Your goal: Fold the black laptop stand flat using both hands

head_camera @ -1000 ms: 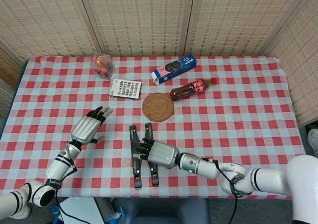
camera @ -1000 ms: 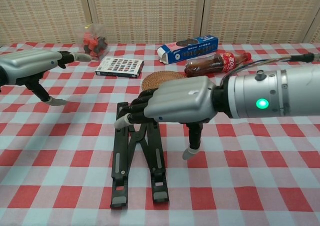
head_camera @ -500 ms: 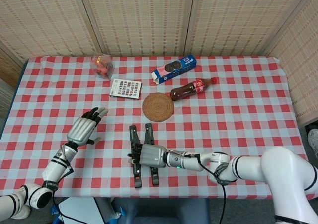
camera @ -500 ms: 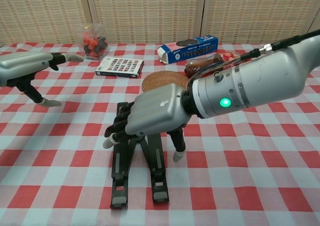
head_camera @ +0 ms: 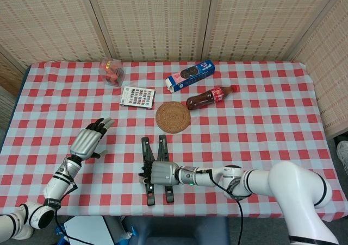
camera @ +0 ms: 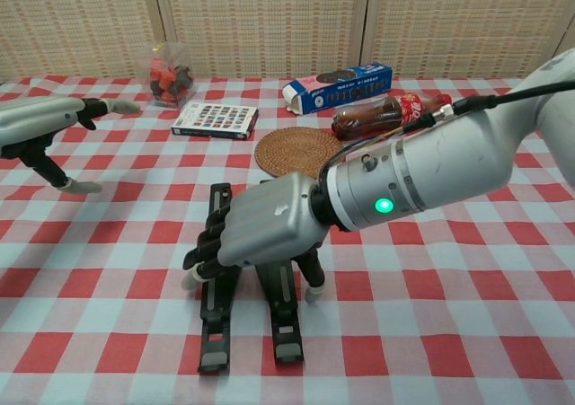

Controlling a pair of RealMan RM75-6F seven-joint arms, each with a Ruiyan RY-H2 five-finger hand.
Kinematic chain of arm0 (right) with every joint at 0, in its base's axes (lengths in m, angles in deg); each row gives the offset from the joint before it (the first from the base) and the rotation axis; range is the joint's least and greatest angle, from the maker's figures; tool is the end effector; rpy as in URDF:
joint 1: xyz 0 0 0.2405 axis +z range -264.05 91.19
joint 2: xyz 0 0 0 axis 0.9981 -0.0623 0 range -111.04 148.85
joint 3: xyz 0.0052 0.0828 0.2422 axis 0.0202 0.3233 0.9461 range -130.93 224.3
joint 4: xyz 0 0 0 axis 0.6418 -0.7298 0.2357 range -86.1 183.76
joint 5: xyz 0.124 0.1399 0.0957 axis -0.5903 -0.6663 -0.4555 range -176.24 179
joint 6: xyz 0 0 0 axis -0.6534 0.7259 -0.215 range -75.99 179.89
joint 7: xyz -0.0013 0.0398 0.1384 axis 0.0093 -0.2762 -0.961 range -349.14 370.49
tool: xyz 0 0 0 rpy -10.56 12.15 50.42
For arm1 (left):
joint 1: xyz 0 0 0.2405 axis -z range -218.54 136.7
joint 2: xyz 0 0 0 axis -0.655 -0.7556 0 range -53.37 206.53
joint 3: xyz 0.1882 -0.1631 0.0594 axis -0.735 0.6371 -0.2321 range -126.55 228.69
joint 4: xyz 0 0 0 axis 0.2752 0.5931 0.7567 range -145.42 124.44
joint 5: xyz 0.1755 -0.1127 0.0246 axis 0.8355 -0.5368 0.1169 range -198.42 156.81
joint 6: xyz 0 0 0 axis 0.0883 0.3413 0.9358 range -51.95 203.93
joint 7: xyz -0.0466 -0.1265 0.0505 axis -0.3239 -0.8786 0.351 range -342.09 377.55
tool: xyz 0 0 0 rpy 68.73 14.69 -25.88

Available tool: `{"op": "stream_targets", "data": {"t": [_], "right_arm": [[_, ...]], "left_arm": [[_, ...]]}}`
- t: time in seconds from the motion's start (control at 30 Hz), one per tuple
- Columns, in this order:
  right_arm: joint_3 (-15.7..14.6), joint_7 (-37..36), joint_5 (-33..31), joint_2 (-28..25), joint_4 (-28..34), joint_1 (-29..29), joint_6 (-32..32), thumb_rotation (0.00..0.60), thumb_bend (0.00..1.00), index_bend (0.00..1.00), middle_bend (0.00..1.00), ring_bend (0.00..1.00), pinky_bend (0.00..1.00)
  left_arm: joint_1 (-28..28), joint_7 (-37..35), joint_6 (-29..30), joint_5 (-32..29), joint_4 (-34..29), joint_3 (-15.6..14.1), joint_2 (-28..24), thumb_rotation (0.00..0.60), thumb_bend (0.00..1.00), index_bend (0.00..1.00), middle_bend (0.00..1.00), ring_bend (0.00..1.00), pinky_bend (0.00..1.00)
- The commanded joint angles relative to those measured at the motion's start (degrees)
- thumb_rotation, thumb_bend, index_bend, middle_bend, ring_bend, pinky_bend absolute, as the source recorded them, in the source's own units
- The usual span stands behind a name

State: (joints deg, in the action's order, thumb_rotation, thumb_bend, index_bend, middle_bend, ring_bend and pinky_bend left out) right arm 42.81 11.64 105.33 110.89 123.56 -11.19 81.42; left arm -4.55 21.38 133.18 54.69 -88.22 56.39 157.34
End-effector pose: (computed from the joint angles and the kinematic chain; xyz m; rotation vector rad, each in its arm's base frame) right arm -0.0355 -0.3175 -0.1026 2.8793 0.0966 0.5684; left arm -0.2253 0.3426 0.0367 -1.8211 -0.9151 -0.8889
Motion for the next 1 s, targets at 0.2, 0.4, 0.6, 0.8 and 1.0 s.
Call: {"op": "stream_targets", "data": {"t": [0.2, 0.4, 0.6, 0.8, 1.0], "right_arm": [[-1.0, -1.3, 0.3, 0.9, -2.0, -0.1, 3.2, 0.600, 0.09, 0.23, 0.23, 0.00, 0.00], [-1.9, -3.0, 1.2, 1.8, -4.0, -0.8, 7.3, 0.600, 0.21, 0.42, 0.38, 0.06, 0.00], [-2.5, -3.8, 1.6, 2.5, -5.6, -1.5, 10.0, 0.600, 0.23, 0.48, 0.40, 0.11, 0.00], [-0.5, 0.8, -2.5, 0.4, -2.4, -3.5, 9.7, 0.600, 0.12, 0.01, 0.02, 0.00, 0.00], [3.5, 11.1, -11.0, -4.7, 5.1, -11.1, 15.3, 0.600, 0.12, 0.00, 0.00, 0.00, 0.00]], "left_arm": [[-0.3, -0.4, 0.2, 0.4, 0.4, 0.0, 0.3, 0.600, 0.22, 0.00, 0.00, 0.00, 0.17], [-0.2, -0.2, 0.0, 0.6, 0.7, 0.1, 0.6, 0.600, 0.22, 0.00, 0.00, 0.00, 0.17], [-0.2, -0.1, -0.1, 0.6, 0.9, 0.3, 0.9, 0.600, 0.22, 0.00, 0.00, 0.00, 0.17], [-0.2, 0.5, 0.1, -0.1, 0.1, 1.0, 0.3, 0.600, 0.22, 0.00, 0.00, 0.00, 0.17], [-1.6, 5.9, 2.4, -3.9, -3.8, 2.2, -1.7, 0.600, 0.22, 0.00, 0.00, 0.00, 0.17]]}}
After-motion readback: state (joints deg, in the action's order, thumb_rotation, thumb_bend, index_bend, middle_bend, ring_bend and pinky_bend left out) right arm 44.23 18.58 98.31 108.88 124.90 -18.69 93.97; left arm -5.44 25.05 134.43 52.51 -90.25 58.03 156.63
